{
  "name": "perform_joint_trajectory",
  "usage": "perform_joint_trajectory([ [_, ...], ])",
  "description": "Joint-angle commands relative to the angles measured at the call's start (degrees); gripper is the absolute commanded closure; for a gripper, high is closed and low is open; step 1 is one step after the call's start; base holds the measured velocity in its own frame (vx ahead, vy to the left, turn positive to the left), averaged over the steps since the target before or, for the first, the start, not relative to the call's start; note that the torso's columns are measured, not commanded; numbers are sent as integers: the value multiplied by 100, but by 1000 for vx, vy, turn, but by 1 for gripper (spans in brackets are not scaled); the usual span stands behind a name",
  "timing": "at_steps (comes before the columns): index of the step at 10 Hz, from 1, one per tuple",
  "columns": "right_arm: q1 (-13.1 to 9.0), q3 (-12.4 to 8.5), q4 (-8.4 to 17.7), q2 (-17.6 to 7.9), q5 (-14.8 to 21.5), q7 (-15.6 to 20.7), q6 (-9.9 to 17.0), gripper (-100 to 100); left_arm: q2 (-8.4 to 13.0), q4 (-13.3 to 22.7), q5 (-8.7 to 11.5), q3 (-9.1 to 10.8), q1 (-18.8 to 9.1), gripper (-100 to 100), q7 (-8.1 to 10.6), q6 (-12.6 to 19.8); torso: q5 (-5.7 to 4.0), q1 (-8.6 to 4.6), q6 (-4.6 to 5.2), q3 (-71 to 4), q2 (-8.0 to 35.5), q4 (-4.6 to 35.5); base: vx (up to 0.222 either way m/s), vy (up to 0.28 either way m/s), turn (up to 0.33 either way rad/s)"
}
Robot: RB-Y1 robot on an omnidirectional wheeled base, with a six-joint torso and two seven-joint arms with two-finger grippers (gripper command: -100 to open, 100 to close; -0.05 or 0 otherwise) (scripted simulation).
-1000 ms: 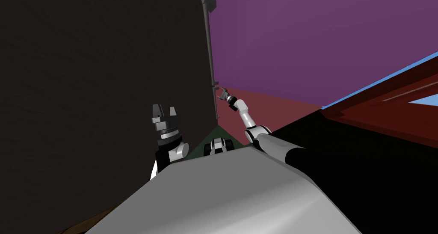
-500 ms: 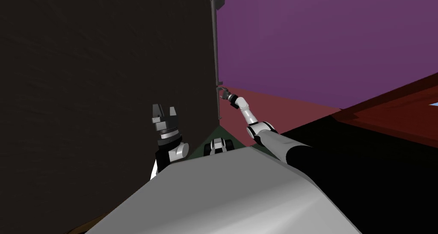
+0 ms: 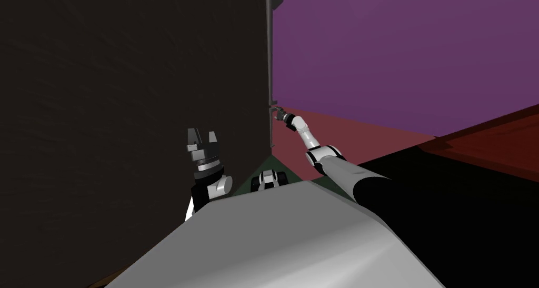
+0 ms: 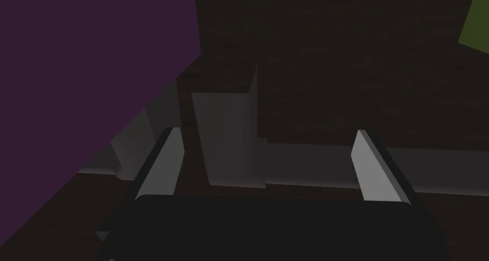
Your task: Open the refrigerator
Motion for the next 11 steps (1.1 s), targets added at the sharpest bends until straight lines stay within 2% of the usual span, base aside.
perform_joint_trajectory([
  [1, -95, -20, 65, -72, 28, -57, -49, -100, 0, 0, 0, 0, 0, 0, 0, 0, 0, -3, -1, -2, -3, 0, 87, 59, 4],
  [2, -40, -1, 43, -28, 26, -22, -15, -100, 0, 0, 0, 0, 1, 0, 0, 0, 8, 12, -8, -21, -33, -2, 49, 39, -8],
  [3, -43, -1, 48, -30, 29, -33, -19, 100, 0, 0, 0, 0, 0, 0, 0, 0, 5, 3, -7, -20, -26, -6, 6, 6, -4],
  [5, -76, 157, -169, 153, -63, -6, -204, 100, 0, 1, 0, 0, -2, 0, 0, 1, 0, -1, -34, -4, 1, -39, -176, -48, 129],
  [7, -81, 214, -237, 215, -92, 2, -270, 100, 1, 1, 0, 0, -4, 0, 0, 1, 1, -24, 0, -9, -8, -35, -210, -68, 114],
  [8, -91, 328, -373, 339, -152, 19, -401, 100, 0, 1, 0, 0, -2, 0, 0, 1, -9, -35, 34, -30, -44, -28, -217, -11, 81],
  [11, -105, 498, -576, 526, -240, 45, -598, 100, 0, 1, 0, 0, -3, 0, 0, 1, -18, -37, 16, -22, -34, -34, -210, -48, 106],
])
